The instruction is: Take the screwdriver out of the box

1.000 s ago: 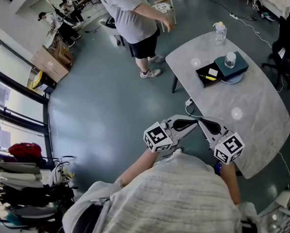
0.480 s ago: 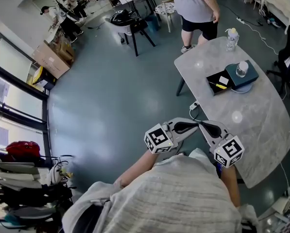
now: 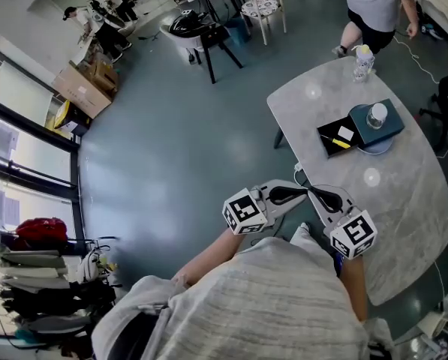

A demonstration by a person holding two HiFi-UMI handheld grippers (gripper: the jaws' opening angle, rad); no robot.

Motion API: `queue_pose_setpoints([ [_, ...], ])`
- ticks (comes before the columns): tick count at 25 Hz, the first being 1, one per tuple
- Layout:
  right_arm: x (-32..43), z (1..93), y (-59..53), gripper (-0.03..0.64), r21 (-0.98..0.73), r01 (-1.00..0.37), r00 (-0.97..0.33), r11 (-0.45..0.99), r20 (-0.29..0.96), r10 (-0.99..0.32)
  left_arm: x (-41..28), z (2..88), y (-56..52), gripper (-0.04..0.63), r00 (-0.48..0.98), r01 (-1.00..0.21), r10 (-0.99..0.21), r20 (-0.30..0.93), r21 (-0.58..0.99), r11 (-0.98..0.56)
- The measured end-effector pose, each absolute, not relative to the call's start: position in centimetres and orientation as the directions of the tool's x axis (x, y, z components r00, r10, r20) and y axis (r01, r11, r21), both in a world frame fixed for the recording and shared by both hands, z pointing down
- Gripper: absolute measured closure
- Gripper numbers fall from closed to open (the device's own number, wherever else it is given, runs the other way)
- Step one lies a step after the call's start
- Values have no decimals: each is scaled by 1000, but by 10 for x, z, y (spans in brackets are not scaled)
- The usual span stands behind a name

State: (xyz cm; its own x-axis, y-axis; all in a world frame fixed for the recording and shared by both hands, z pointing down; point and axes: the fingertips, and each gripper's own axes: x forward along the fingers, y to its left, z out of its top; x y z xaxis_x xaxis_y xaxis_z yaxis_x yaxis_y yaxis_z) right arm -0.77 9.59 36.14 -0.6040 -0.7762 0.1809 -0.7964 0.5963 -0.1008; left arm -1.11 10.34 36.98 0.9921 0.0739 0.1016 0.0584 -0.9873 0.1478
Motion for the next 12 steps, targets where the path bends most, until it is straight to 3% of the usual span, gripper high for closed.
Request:
queue_pose_setpoints([
  [12, 73, 355, 63, 607, -133, -799, -600, 586, 117, -792, 69, 363, 71, 578, 984, 85, 99, 150, 102, -991],
])
